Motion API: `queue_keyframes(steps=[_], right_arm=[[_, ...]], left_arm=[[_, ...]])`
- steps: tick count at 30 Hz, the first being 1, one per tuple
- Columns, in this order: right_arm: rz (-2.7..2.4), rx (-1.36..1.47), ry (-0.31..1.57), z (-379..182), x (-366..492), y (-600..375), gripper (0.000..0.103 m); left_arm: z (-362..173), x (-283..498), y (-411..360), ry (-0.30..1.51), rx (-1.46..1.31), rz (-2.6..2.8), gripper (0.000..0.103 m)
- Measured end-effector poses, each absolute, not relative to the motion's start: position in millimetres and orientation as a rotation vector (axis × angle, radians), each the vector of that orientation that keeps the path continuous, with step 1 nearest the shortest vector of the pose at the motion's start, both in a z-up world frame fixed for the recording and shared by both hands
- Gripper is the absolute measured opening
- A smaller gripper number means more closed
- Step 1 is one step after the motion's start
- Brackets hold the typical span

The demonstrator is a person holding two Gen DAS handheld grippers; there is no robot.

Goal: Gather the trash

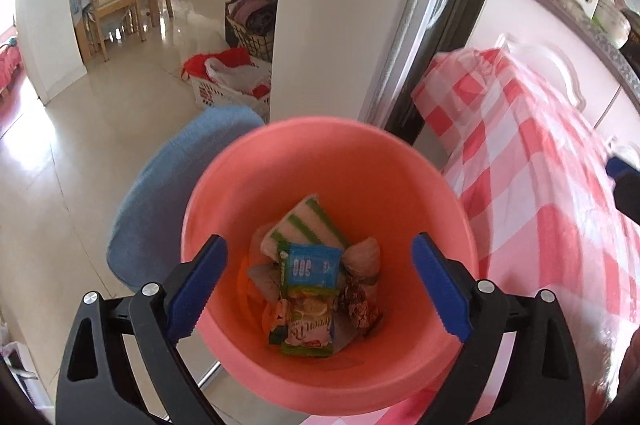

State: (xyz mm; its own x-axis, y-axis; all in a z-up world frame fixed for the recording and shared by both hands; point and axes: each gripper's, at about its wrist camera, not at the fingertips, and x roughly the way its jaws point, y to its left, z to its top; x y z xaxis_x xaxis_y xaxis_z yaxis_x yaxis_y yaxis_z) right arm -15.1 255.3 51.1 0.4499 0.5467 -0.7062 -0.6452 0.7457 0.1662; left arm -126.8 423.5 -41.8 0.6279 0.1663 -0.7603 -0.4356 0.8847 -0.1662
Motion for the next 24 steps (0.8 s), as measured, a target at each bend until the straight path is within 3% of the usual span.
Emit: queue_keyframes(steps=[10, 24], right_arm=[[0.470, 0.047, 0.772, 62, -10, 130, 0.092], [0.197, 0.121, 0.681, 106, -74, 0, 0.093]], left_arm=[[16, -133, 410, 0.678, -0.367, 0.295, 0.095], [87, -126, 279, 0.611, -0.276, -0.039, 0.097]])
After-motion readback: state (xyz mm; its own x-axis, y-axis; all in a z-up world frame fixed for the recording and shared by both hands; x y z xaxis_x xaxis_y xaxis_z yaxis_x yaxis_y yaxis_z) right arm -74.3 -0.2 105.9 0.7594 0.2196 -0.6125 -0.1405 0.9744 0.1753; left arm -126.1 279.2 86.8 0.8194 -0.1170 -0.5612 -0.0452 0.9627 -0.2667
